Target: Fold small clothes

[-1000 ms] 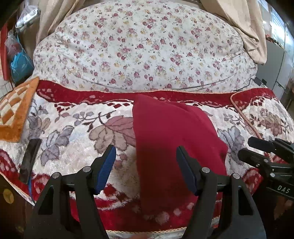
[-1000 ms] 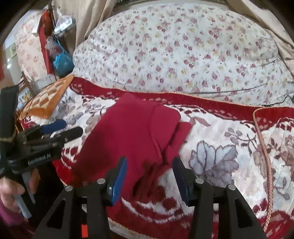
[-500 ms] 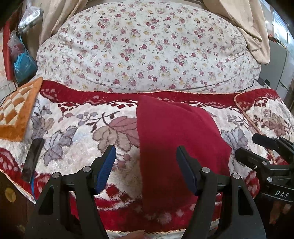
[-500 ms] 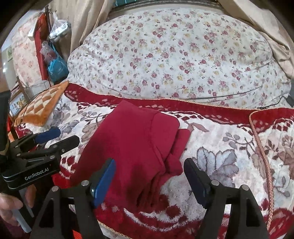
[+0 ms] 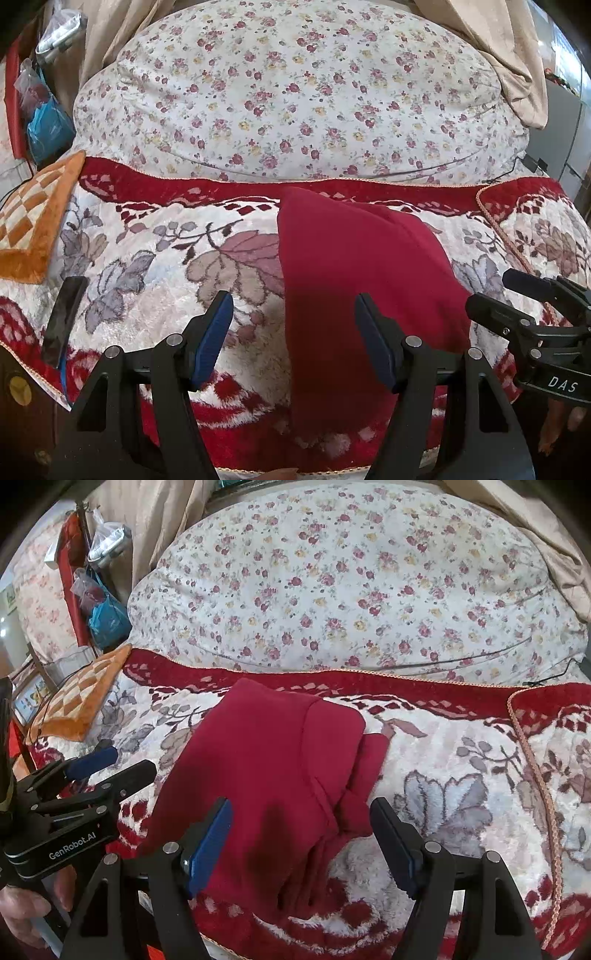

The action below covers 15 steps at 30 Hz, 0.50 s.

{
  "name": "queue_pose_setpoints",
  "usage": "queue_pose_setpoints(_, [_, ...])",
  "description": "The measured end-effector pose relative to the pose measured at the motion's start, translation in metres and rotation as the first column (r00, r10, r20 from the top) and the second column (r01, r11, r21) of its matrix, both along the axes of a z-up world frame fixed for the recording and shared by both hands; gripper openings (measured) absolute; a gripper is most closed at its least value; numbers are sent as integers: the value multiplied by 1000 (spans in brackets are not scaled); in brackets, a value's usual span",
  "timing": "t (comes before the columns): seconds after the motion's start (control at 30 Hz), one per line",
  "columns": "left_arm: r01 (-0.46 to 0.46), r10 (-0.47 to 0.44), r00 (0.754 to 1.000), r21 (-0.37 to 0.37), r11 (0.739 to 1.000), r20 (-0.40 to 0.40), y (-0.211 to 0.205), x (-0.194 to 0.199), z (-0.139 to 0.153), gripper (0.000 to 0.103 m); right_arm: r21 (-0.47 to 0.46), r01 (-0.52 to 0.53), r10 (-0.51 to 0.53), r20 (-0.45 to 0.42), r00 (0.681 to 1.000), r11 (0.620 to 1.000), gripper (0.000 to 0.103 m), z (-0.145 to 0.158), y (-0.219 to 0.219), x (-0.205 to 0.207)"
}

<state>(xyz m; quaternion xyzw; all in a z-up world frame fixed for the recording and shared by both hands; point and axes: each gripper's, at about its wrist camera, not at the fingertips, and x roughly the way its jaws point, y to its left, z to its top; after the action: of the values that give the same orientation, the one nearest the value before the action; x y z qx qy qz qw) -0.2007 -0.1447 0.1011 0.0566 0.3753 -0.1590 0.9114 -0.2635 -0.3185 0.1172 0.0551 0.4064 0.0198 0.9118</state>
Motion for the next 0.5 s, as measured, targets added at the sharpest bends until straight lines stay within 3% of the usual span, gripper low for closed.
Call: queue_pose_setpoints(0.5, [1,-1,1000,3,1000,-7,-1,7,-3,68,0,14,-14,-19,1000,1000,75,-5,-1,8])
